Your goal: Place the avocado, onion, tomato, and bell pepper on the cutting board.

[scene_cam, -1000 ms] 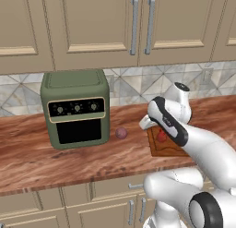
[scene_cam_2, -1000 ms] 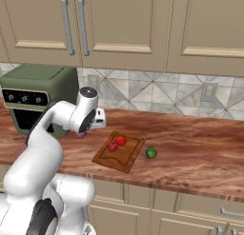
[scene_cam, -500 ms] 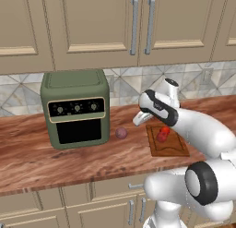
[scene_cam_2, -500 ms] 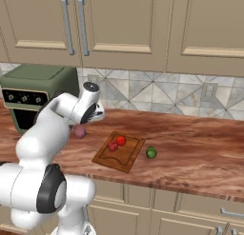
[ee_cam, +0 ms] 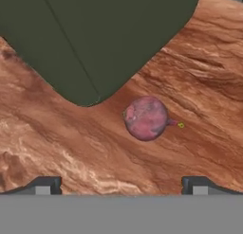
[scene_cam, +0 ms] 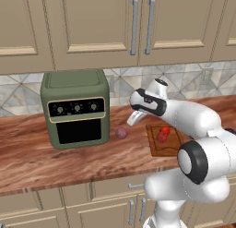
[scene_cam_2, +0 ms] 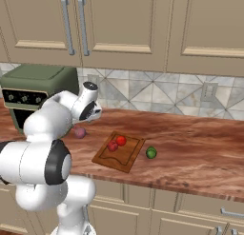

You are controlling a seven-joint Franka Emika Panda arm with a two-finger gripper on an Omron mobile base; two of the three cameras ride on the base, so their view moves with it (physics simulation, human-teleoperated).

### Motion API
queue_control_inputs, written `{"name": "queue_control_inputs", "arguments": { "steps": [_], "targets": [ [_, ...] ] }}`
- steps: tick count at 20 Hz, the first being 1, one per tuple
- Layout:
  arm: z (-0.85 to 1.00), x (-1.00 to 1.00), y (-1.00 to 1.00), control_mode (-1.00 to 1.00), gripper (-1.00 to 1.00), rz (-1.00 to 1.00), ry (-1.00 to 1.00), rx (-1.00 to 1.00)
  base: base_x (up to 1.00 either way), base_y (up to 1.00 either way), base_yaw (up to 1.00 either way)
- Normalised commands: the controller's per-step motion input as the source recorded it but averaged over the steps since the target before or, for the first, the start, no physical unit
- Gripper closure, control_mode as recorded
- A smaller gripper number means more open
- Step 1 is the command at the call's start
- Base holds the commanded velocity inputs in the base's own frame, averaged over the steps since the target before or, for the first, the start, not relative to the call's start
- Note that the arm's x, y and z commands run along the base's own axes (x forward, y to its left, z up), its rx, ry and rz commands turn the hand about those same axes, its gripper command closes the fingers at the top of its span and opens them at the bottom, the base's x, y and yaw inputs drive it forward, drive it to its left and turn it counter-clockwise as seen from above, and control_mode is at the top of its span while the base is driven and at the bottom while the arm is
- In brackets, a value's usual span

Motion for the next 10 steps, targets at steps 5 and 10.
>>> {"name": "queue_control_inputs", "arguments": {
  "steps": [5, 10],
  "targets": [
    [-0.26, 0.16, 0.15, -1.00, -1.00, 0.09, 0.00, 0.00, 0.00, 0.00, 0.00],
    [-0.21, 0.07, 0.16, -1.00, -1.00, 0.08, 0.00, -0.01, 0.00, 0.00, 0.00]
  ]
}}
